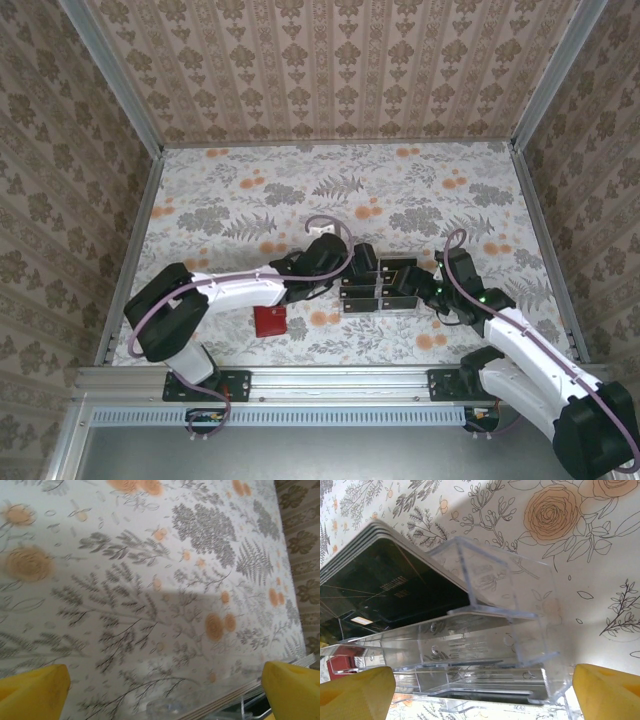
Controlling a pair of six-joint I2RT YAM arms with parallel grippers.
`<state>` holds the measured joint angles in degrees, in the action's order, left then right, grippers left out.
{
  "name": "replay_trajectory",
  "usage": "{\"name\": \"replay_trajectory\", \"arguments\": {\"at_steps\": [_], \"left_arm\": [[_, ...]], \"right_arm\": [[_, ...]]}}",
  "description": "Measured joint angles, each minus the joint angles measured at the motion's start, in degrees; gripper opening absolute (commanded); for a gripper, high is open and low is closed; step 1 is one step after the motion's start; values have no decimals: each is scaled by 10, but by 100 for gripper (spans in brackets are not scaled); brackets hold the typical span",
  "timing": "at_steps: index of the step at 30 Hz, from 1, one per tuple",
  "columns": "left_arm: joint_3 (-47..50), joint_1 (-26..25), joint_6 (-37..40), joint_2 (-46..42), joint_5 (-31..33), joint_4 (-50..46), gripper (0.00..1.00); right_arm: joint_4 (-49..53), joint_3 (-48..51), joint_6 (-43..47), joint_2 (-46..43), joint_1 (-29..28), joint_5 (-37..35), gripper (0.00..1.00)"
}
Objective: Put the credit cards into the card holder
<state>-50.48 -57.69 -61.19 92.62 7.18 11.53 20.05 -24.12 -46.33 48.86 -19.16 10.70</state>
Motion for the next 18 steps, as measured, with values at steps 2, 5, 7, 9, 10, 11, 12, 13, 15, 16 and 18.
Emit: {"name": "replay_trajectory", "arguments": {"at_steps": [2,5,7,9,10,11,12,13,15,16,18], "left_arm": [[-17,8,4,15,-10,10,100],[-42,21,8,40,-24,22,100],[-60,31,10,59,-37,28,100],[-78,39,11,78,-50,32,100],[-89,44,12,88,-56,34,100],[-99,49,14,97,-63,35,100],[-110,53,17,107,-70,35,100],[-123,58,19,117,-77,36,100],[-146,67,24,135,-89,38,100],[-158,72,28,143,-95,37,100],[-176,83,37,152,-103,34,100]], "right_arm": [[-9,2,-4,9,0,0,92],[-24,2,-8,24,0,-5,92],[-33,2,-9,34,0,-11,92],[-39,2,-10,44,0,-15,92],[-42,2,-10,50,0,-16,92],[-43,0,-10,55,2,-17,93],[-45,-2,-10,61,3,-18,93],[-47,-5,-10,67,5,-20,93],[-51,-11,-10,77,9,-23,93],[-53,-14,-10,81,11,-25,93],[-54,-21,-10,86,14,-27,94]]}}
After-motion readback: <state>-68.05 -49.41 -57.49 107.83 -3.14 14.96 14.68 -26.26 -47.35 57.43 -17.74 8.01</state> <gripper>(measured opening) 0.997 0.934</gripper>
